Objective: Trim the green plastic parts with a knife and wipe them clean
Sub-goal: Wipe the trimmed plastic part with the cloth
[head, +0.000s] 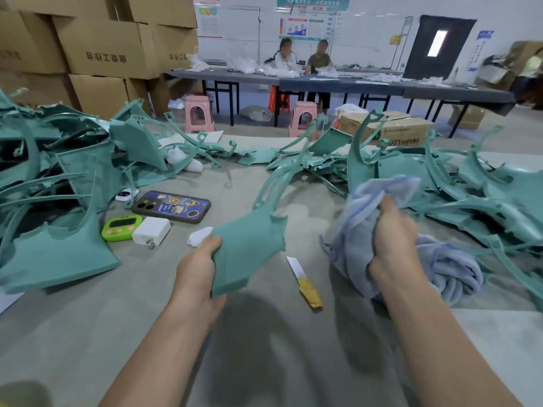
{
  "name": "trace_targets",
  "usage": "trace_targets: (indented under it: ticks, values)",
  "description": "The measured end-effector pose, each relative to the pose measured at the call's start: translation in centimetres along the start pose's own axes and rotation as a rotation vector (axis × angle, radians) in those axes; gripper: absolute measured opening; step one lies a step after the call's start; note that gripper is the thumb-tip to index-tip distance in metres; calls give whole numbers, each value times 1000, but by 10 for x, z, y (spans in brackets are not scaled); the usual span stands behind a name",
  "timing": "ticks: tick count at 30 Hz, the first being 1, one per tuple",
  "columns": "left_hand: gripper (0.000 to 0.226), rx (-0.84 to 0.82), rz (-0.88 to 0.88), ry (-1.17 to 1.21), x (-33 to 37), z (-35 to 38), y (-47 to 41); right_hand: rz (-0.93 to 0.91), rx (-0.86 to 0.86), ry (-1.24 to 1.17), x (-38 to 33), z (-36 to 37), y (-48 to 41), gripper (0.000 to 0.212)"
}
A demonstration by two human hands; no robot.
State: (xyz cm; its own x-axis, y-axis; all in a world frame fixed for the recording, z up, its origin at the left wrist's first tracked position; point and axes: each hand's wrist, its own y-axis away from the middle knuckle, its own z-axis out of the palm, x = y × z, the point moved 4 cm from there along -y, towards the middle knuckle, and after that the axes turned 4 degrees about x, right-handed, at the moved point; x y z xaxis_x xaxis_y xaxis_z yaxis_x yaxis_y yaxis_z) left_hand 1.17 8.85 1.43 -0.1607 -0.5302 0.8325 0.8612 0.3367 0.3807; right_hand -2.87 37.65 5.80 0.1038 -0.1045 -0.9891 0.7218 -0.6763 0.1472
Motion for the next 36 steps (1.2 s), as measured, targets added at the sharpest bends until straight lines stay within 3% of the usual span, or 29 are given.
trace_targets:
  ticks: [4, 8, 10, 12, 14, 15, 16, 17, 19, 21, 23, 25, 28, 31, 36]
  values:
    - [22, -95, -72, -186, -16, 17, 15, 94, -301, -92, 6, 25, 36, 29]
    - [22, -40, 348, -673, -19, 21, 14, 34, -552, -222, 6, 40, 68, 14]
    - [15, 1, 470, -796, -14, 17, 13, 24, -581, -200, 8, 48, 76, 9]
    - [39, 20, 557, -854, -6, 13, 10, -52, -546, -146, 11, 55, 86, 30]
    - [30, 19, 667, -801, -1, 13, 12, -184, -463, -89, 14, 58, 92, 37]
    - [17, -24, 628, -666, 1, 16, 14, -247, -428, -70, 15, 57, 94, 26]
    - [19, -120, 524, -505, -1, 17, 18, -306, -395, -55, 16, 55, 96, 13]
    - [27, -256, 375, -360, -5, 26, 21, -367, -344, -30, 16, 51, 96, 6]
    - [48, -535, 149, -253, -10, 39, 31, -468, -245, 66, 17, 45, 98, 13]
    - [56, -711, 90, -227, -9, 45, 33, -504, -271, 138, 17, 46, 106, 14]
    - [62, -837, 205, -229, -8, 42, 35, -528, -408, 164, 22, 53, 119, 9]
    - [53, -762, 255, -159, -11, 35, 27, -619, -556, 231, 27, 58, 131, 21]
    - [37, -592, 35, 110, -13, 28, 12, -790, -742, 411, 32, 66, 146, 39]
    - [49, -441, -124, 171, -6, 22, 1, -874, -847, 535, 38, 70, 150, 46]
    - [55, -257, -129, 221, 8, -2, -13, -993, -946, 652, 33, 68, 152, 39]
